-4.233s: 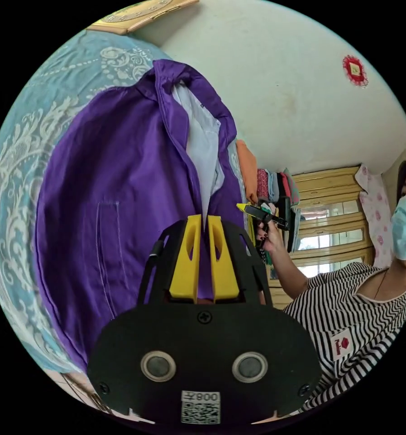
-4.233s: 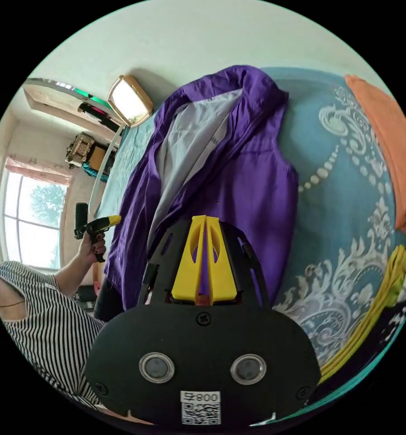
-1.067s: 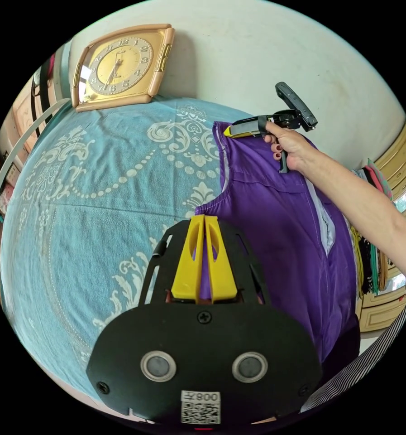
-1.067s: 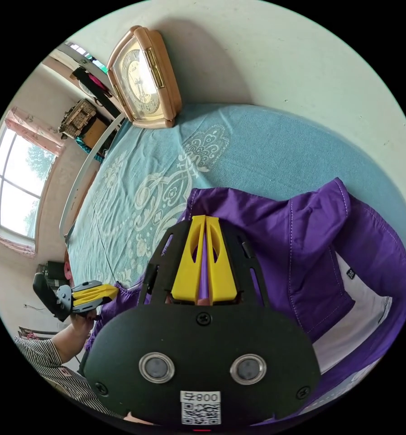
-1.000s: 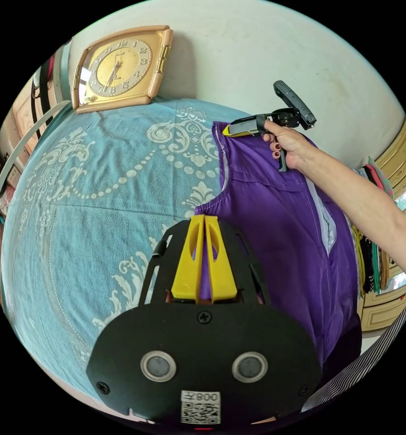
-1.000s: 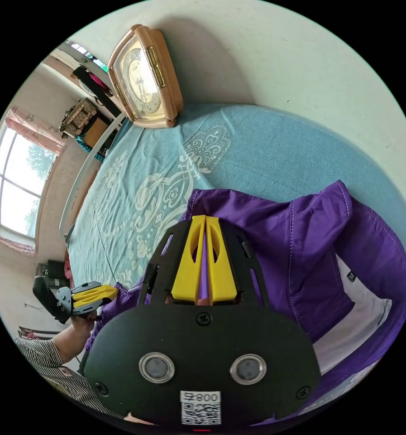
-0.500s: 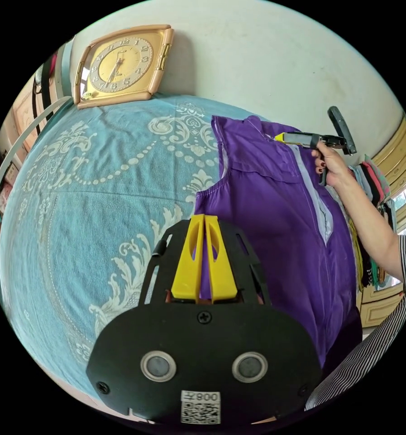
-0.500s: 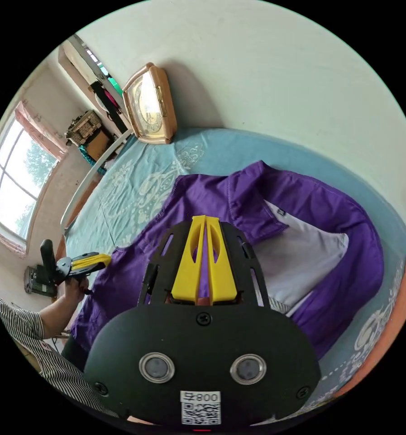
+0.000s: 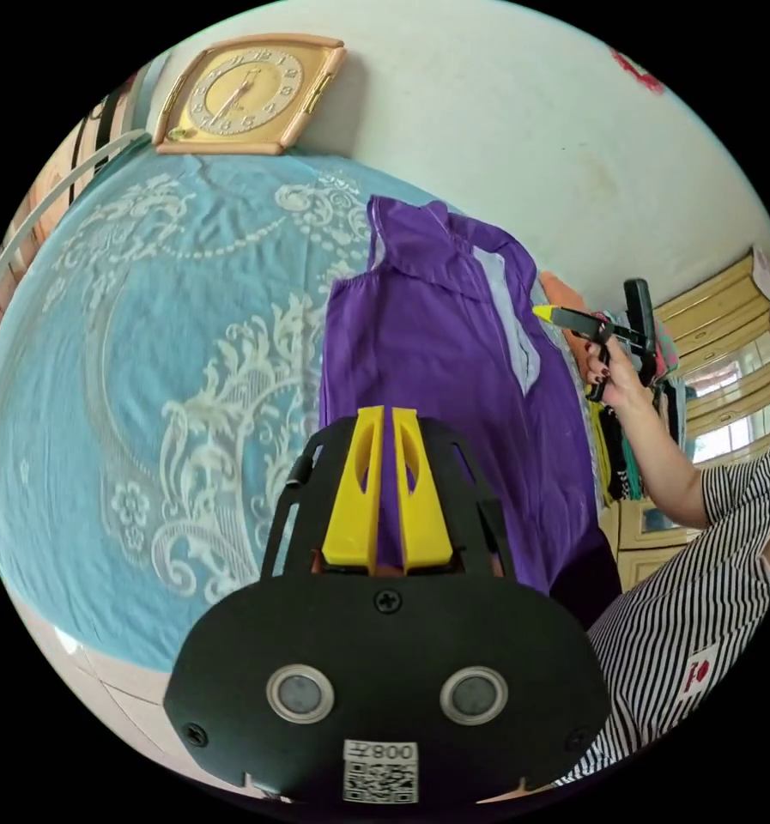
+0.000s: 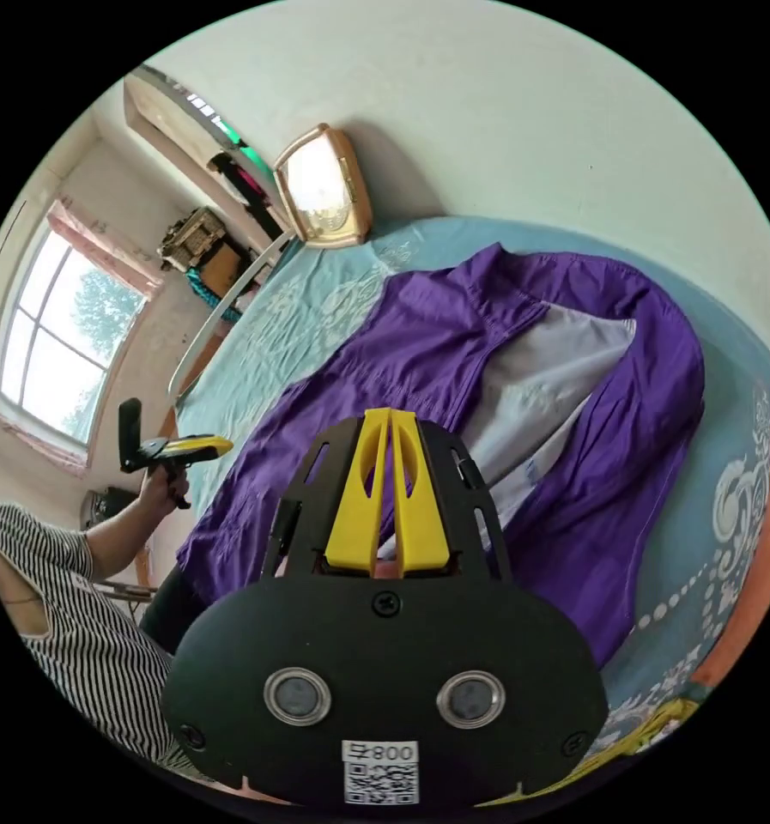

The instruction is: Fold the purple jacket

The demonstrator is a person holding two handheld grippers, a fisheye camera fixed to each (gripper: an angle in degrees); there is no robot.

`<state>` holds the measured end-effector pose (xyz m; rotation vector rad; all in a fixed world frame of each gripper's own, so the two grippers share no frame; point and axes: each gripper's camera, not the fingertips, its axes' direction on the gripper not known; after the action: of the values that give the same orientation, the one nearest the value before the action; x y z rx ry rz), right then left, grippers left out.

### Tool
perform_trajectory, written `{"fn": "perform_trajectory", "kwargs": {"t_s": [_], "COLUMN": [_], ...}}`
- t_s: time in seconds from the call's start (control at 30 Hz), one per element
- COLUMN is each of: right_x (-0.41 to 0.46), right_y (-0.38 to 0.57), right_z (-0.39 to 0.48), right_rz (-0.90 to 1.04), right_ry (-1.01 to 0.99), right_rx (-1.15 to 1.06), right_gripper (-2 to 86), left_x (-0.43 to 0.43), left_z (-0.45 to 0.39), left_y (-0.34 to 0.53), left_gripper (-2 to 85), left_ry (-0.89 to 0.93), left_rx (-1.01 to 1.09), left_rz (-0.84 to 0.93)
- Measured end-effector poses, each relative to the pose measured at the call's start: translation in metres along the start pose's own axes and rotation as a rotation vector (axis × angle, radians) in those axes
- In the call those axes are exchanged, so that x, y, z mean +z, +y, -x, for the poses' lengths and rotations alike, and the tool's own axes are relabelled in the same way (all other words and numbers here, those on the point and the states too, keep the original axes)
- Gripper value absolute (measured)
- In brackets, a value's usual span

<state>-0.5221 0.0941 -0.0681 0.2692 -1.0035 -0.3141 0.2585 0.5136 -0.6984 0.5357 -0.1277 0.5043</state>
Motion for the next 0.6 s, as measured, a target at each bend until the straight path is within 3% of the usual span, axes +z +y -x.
{"fn": "perform_trajectory", "kwargs": {"t_s": [0.23,0.43,0.6], "right_x": [0.028,0.068,0.060], "right_y": [0.171,0.216,0.233], "right_z": [0.094,0.147,0.156], "right_rz": [0.310,0.490,0.447], "right_ry": [-0.158,-0.063,-0.054], "right_rx": [0.079,-0.027,0.011], "right_gripper": [1.3,1.2,2.1], "left_x": [-0.002,0.024,0.021], "left_z": [0.009,0.018,0.000], "left_y": [0.089,0.113,0.117], "left_gripper": [5.6,2.2,1.5], "left_ry": [0.036,-0.034,-0.112], "left_rx": [-0.174,-0.193,-0.120], "left_rz": [0.124,0.199,0.153]}}
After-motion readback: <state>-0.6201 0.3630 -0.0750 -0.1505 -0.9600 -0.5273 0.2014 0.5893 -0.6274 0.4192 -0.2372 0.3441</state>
